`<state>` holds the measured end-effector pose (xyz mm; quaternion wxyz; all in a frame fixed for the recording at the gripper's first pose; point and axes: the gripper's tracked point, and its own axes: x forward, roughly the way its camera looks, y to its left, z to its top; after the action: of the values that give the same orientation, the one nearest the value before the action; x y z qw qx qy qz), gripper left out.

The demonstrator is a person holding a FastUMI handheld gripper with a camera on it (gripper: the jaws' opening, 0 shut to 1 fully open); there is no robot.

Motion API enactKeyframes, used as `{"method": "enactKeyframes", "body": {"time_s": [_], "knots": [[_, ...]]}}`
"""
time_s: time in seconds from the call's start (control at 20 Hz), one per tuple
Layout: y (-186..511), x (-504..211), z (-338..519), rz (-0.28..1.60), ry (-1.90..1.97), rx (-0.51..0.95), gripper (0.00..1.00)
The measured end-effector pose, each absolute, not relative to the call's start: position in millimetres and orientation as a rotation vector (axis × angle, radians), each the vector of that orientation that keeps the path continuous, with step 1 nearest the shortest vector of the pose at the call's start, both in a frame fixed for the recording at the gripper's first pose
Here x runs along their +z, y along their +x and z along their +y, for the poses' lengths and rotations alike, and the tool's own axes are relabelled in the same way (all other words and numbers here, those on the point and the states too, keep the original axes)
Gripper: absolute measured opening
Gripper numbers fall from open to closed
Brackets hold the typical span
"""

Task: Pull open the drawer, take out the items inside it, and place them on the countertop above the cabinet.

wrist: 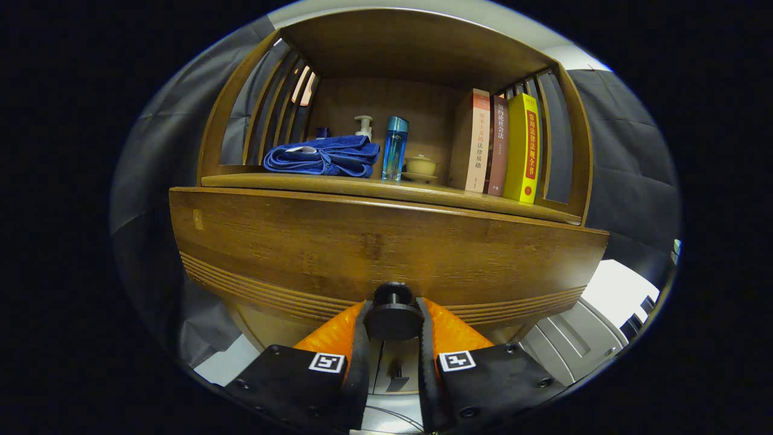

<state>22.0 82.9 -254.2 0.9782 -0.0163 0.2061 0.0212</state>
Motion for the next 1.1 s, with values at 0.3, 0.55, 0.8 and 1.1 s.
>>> {"method": "enactKeyframes", "body": {"time_s": [0.3,0.55,0.8,1.1], "knots": [[0,-249,82,0.448,-0.035,0.031,0.43],[-18,-245,81,0.482,-0.044,0.014,0.43],[-34,-241,81,0.504,-0.038,0.009,0.43],[-57,-239,79,0.525,-0.033,0.009,0.43]]}}
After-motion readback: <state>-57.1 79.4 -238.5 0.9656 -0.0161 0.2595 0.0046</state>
